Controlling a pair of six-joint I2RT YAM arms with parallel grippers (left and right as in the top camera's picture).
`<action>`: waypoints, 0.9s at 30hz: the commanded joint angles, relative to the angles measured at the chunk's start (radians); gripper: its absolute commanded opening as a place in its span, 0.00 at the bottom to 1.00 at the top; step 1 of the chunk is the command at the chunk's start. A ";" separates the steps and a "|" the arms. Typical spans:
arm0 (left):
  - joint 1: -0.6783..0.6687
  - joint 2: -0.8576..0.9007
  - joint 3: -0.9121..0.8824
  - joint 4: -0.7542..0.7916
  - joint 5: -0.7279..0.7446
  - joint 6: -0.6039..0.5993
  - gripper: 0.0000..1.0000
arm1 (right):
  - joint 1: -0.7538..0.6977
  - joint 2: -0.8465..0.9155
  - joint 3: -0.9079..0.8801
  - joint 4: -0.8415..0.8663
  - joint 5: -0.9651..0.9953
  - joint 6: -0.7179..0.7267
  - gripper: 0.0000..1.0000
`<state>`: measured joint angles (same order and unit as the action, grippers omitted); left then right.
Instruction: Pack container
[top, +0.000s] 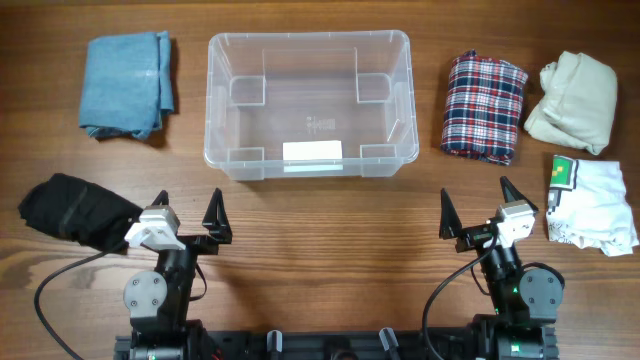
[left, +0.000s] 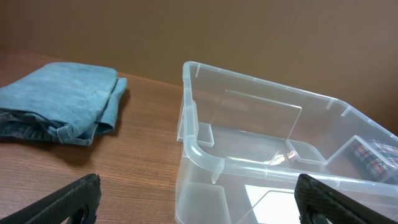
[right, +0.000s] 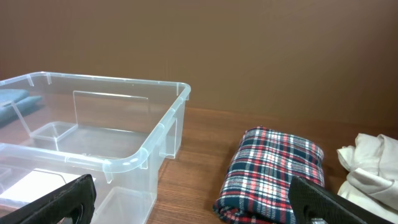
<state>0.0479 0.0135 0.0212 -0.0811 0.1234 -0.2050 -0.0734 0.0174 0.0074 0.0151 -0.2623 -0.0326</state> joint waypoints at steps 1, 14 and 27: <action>0.005 -0.007 -0.010 0.003 -0.013 -0.013 1.00 | -0.006 -0.006 -0.002 0.007 -0.016 -0.020 1.00; 0.005 -0.007 -0.010 0.003 -0.013 -0.013 1.00 | -0.006 -0.006 -0.002 0.007 -0.016 -0.020 1.00; 0.005 -0.007 -0.010 0.003 -0.013 -0.013 1.00 | -0.006 -0.006 -0.002 0.009 0.032 -0.073 1.00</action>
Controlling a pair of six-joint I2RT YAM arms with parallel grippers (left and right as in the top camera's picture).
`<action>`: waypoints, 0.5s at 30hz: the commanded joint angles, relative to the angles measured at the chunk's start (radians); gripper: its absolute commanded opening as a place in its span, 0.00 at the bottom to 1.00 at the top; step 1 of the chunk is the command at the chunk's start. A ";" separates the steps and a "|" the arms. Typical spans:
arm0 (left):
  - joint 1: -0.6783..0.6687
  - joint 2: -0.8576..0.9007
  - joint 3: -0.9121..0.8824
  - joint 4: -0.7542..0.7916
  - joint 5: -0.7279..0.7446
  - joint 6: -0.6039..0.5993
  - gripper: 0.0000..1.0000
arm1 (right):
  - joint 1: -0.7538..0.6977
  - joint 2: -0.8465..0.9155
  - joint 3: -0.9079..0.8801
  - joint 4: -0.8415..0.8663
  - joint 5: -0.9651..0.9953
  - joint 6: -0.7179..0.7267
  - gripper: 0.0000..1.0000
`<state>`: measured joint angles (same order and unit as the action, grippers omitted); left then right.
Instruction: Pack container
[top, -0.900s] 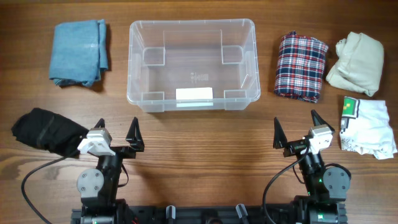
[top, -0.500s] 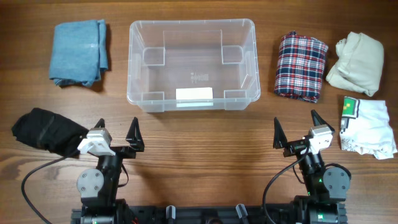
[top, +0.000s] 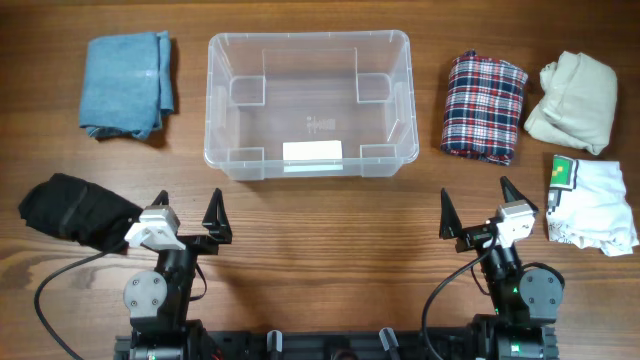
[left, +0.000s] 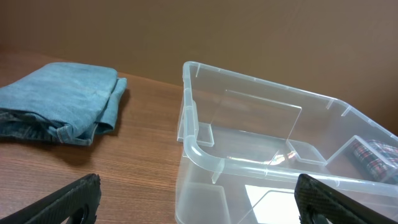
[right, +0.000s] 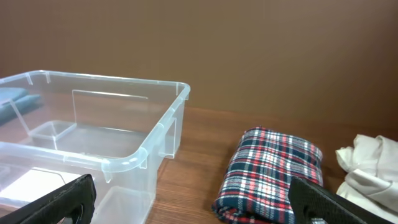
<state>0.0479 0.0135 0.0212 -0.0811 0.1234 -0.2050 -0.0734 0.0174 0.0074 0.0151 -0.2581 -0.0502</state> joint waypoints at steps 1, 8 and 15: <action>0.005 -0.007 -0.010 0.003 -0.013 -0.013 1.00 | -0.006 -0.006 -0.002 0.022 0.029 -0.056 1.00; 0.005 -0.007 -0.010 0.003 -0.013 -0.013 1.00 | -0.006 -0.004 0.033 0.093 0.084 -0.055 1.00; 0.005 -0.007 -0.010 0.003 -0.013 -0.013 1.00 | -0.006 0.264 0.243 0.085 0.080 0.002 1.00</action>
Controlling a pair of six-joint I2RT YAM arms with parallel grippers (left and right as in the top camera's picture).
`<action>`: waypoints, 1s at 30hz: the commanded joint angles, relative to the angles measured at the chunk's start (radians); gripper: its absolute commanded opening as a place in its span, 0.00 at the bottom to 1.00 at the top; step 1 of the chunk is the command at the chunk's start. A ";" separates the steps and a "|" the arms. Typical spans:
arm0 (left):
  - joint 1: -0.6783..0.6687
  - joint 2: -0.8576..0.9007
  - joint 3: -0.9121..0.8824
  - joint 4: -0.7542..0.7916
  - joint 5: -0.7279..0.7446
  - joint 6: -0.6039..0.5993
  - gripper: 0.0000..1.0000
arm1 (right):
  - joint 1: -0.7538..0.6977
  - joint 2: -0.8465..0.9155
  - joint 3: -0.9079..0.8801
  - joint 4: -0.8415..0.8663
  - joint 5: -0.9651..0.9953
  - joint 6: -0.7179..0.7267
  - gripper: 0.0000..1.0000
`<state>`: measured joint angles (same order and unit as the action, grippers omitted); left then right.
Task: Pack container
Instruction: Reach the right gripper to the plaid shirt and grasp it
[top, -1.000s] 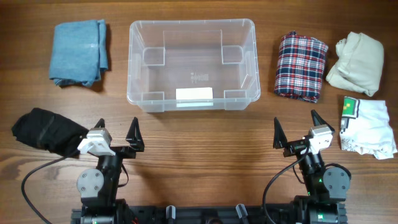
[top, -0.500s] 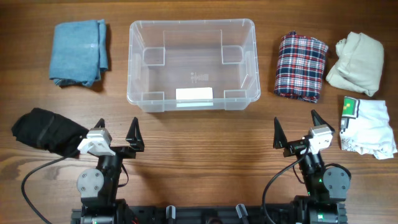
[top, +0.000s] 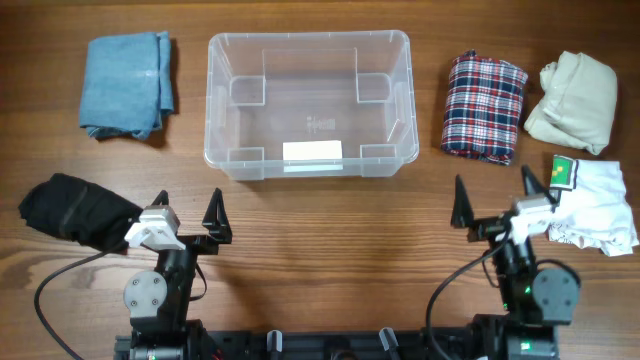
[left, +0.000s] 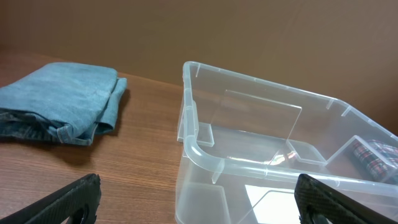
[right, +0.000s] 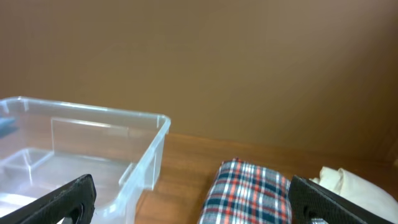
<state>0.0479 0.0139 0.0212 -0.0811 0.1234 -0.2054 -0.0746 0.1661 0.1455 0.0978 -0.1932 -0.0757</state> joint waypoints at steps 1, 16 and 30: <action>0.005 -0.008 -0.010 0.003 -0.013 -0.013 1.00 | -0.005 0.225 0.193 -0.011 0.009 0.027 1.00; 0.005 -0.007 -0.010 0.003 -0.013 -0.013 1.00 | -0.100 1.182 0.982 -0.367 0.097 0.027 1.00; 0.005 -0.008 -0.010 0.003 -0.013 -0.013 1.00 | -0.223 1.424 0.975 -0.499 -0.084 0.057 1.00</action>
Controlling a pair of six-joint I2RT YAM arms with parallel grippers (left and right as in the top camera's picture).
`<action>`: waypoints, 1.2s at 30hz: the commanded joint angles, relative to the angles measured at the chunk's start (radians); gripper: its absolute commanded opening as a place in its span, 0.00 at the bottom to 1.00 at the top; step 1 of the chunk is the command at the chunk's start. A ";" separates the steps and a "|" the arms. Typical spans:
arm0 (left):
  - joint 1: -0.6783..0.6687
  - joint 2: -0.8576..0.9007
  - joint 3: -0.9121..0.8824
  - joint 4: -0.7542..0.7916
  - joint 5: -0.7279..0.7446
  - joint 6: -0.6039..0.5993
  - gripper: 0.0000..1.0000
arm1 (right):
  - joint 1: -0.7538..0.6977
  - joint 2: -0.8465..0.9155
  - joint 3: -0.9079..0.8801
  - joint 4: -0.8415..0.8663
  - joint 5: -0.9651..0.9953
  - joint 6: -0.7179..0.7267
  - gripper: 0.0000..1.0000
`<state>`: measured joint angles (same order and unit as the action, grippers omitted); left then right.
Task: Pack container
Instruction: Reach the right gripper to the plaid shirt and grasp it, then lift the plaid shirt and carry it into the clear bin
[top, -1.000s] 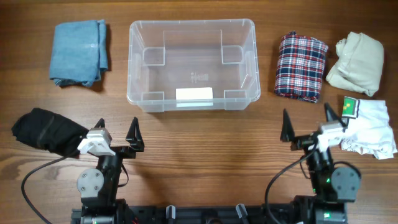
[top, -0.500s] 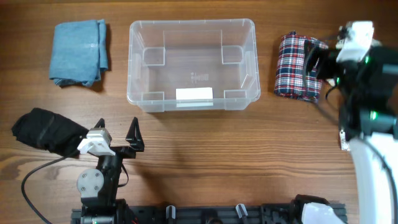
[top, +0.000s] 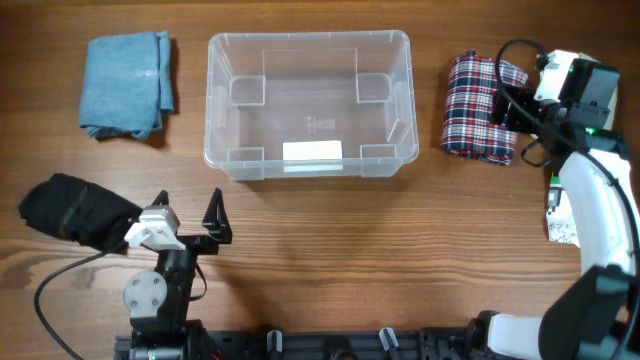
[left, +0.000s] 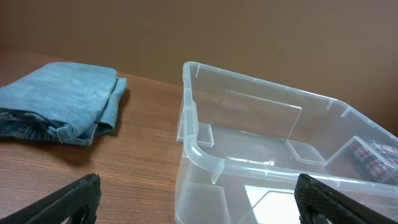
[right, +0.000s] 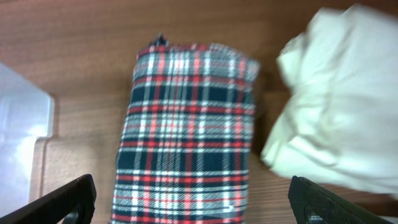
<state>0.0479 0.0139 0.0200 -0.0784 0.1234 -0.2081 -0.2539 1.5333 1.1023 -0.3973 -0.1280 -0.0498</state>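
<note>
The clear plastic container (top: 308, 100) stands empty at the far middle of the table; its near corner (left: 205, 155) fills the left wrist view. A folded plaid cloth (top: 478, 105) lies to its right. My right gripper (top: 508, 100) hangs open above that cloth, looking straight down on it (right: 186, 143), the fingertips wide apart and holding nothing (right: 193, 205). A cream cloth (right: 336, 106) lies beside the plaid one. My left gripper (top: 188, 215) rests open near the front left, facing the container (left: 196, 202).
A folded blue cloth (top: 127, 83) lies far left of the container. A black cloth (top: 72, 210) sits at the front left beside my left arm. A white cloth with a green tag (top: 560, 215) is partly under my right arm.
My right arm has moved from the front right of the table to the far right, and its open gripper now points down over the plaid cloth. The left arm has not moved.
Both grippers first rested open at the front edge, facing the container. Then the right gripper stood a little further right and higher, still facing forward. Now it hangs open over the plaid cloth, while the cloths and container lie where they were.
</note>
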 joint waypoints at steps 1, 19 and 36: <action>0.005 -0.008 -0.009 0.000 -0.013 -0.010 1.00 | -0.074 0.092 0.019 -0.007 -0.221 0.030 1.00; 0.005 -0.008 -0.009 0.000 -0.013 -0.010 1.00 | -0.171 0.328 0.019 0.076 -0.342 -0.105 0.97; 0.005 -0.008 -0.009 0.000 -0.013 -0.010 1.00 | -0.169 0.479 0.019 0.193 -0.465 -0.077 0.44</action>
<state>0.0479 0.0139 0.0196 -0.0784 0.1230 -0.2081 -0.4263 1.9728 1.1065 -0.2134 -0.5373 -0.1238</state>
